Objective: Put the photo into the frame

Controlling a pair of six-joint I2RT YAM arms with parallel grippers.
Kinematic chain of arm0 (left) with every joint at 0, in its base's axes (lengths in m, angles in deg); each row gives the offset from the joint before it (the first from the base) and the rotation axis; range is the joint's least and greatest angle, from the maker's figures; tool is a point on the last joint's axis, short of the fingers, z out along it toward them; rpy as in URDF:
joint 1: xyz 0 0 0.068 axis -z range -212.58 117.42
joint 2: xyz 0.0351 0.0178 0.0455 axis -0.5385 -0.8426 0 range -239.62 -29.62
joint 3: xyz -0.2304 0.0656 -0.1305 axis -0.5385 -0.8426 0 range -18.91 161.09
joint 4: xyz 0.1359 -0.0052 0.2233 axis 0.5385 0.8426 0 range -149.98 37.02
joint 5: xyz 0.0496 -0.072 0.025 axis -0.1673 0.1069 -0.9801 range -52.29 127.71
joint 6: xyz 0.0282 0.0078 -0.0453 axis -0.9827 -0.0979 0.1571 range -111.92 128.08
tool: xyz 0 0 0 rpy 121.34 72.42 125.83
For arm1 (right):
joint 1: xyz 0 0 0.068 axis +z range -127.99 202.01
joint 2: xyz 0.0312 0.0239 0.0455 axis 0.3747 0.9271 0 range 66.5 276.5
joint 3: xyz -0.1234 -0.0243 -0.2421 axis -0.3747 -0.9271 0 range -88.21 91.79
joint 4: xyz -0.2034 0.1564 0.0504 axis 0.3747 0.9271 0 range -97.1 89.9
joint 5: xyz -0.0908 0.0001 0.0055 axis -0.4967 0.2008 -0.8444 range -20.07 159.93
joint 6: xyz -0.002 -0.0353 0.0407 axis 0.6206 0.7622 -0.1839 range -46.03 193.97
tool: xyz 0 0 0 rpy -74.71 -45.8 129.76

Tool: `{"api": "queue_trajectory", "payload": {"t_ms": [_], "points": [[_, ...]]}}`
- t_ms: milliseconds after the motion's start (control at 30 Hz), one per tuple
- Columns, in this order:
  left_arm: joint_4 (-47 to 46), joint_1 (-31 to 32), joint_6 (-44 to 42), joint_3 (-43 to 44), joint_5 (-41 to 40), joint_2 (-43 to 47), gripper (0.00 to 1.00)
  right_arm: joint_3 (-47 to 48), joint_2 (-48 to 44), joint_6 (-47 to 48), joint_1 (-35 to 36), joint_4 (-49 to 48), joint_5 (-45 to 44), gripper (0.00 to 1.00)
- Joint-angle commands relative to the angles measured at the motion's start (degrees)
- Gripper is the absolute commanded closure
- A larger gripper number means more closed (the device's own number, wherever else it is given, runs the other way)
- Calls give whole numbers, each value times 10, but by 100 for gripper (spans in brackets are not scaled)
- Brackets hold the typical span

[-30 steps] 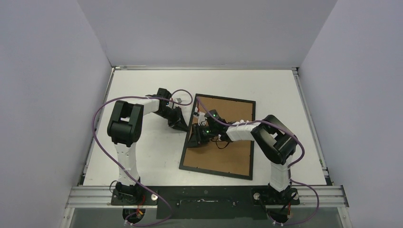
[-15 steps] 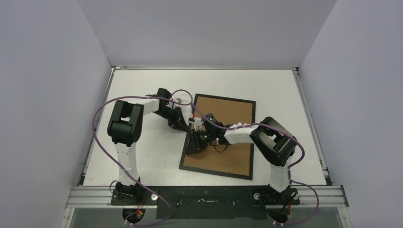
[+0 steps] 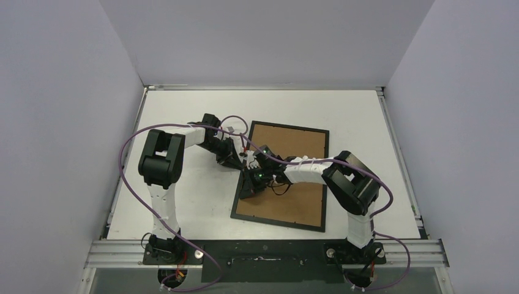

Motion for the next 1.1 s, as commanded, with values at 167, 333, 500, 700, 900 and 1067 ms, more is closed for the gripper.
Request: {"api": "queue_trajectory", "payload": {"t_ms": [167,333,500,700,900,1067], "points": [[-4,9,-22,-8,-119,-39,96,8,33,42,4,204,-213,93],[-2,5,-25,22,-87,-17,90,65,-77,-6,-23,192,-234,79],[-16,-6,-25,28,-71,20,78,99,-153,-49,-63,244,-350,52],[-44,-63,1,6,-73,97,63,250,-78,-86,-56,414,-494,45],[-54,-85,8,-48,-95,163,60,410,37,-155,-22,512,-526,38],[-51,-126,38,-113,-144,209,57,543,162,-156,14,586,-532,35]]}}
